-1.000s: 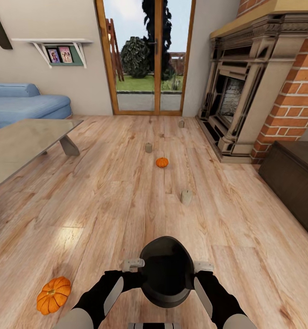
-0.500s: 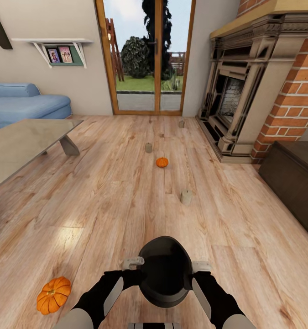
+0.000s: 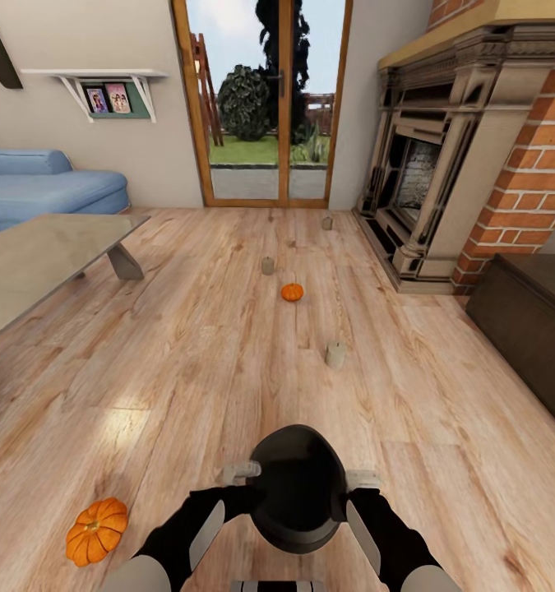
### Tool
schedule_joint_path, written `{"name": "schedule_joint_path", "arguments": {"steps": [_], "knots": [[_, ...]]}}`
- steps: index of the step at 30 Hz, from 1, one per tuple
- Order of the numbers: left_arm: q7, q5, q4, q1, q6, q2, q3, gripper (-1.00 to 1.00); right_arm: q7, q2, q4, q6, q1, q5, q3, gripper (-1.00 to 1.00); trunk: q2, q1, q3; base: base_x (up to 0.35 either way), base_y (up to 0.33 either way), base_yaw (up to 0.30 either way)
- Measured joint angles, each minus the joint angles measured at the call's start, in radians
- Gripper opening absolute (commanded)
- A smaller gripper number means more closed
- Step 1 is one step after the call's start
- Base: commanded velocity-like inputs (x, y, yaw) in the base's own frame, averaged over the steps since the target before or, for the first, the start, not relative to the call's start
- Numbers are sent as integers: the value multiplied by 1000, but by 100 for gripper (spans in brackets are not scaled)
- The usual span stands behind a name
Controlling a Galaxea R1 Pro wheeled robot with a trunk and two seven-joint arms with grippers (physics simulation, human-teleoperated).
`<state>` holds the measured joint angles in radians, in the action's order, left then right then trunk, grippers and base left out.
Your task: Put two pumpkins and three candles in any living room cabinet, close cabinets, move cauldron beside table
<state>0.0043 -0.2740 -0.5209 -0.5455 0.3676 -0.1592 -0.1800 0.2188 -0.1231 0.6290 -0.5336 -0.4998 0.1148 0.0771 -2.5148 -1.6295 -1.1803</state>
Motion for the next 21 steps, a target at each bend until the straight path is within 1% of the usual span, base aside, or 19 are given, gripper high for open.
{"name": "schedule_joint_path", "arguments": {"steps": [1,2,4,8,18,19,21], "knots": [[0,0,4,0,0,0,0,100,0,0,0,0,0,0,0,-100,0,0,0,0,0,0],[1,0,6,0,0,0,0,100,0,1,0,2,-1,9,0,-100,0,0,-4,0,0,0],[1,1,9,0,0,1,1,100,2,0,13,-1,-1,13,2,-100,-1,-1,-11,0,0,0],[0,1,11,0,-1,1,2,100,2,-1,48,-23,-1,9,3,-100,-2,-3,-27,0,0,0],[0,2,11,0,-2,1,2,100,2,0,48,-23,-1,9,3,-100,-2,-3,-27,0,0,0],[0,2,11,0,-2,1,2,-100,2,0,48,-23,-1,9,3,-100,-2,-3,-27,0,0,0],[-1,-3,11,0,-2,1,2,-100,2,0,48,-22,-1,9,3,-100,-2,-3,-27,0,0,0]]}}
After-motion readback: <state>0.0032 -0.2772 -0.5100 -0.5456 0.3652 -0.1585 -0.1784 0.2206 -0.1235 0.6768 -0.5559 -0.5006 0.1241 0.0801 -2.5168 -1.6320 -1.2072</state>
